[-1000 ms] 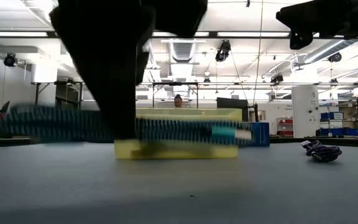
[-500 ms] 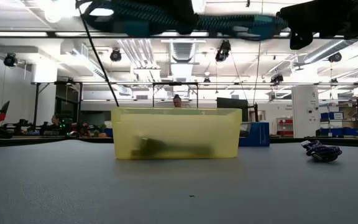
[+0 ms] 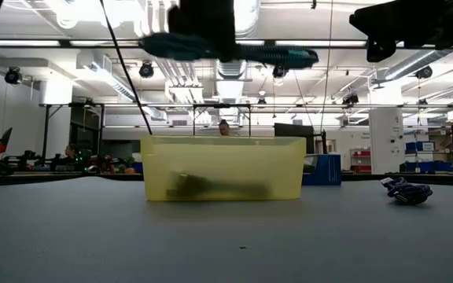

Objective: Pick and place USB-C Cables
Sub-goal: Put the blue charger cable into the yellow bin

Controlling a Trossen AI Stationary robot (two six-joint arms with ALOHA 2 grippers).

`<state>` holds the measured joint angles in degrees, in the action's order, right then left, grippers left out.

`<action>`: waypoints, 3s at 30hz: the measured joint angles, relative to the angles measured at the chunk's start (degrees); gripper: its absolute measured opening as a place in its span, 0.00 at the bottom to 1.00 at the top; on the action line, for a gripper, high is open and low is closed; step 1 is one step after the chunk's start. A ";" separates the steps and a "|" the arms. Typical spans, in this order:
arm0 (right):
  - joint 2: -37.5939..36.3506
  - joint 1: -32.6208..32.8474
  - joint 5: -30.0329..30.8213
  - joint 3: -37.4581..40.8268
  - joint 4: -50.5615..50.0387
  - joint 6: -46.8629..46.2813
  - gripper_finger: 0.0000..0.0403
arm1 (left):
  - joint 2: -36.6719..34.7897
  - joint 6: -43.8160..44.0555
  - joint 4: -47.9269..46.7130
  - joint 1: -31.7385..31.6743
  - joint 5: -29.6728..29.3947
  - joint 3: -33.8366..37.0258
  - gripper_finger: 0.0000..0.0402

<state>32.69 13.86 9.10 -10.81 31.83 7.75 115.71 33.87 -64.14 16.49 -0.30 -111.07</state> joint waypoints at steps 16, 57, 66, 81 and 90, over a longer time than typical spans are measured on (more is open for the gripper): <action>-0.02 -0.01 0.00 0.00 -0.06 0.37 0.12 | 0.06 -16.11 -1.36 -10.76 -1.76 4.39 0.04; -0.02 0.00 0.06 0.00 -1.30 0.80 0.12 | 0.08 -16.41 9.10 -12.37 -10.12 17.46 0.04; -0.02 0.01 0.04 0.00 -1.30 0.81 0.12 | 0.08 -16.28 10.16 -12.32 -10.88 19.89 0.04; -0.02 0.00 0.04 0.00 -1.54 0.81 0.12 | 0.08 -16.72 12.66 -12.37 -11.15 20.70 0.11; -0.02 -0.01 0.04 0.00 -1.54 0.81 0.12 | 0.08 -16.68 12.66 -12.37 -11.15 20.72 0.11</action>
<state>32.67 13.85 9.15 -10.81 30.28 8.56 115.79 17.19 -51.48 4.12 -11.44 -90.35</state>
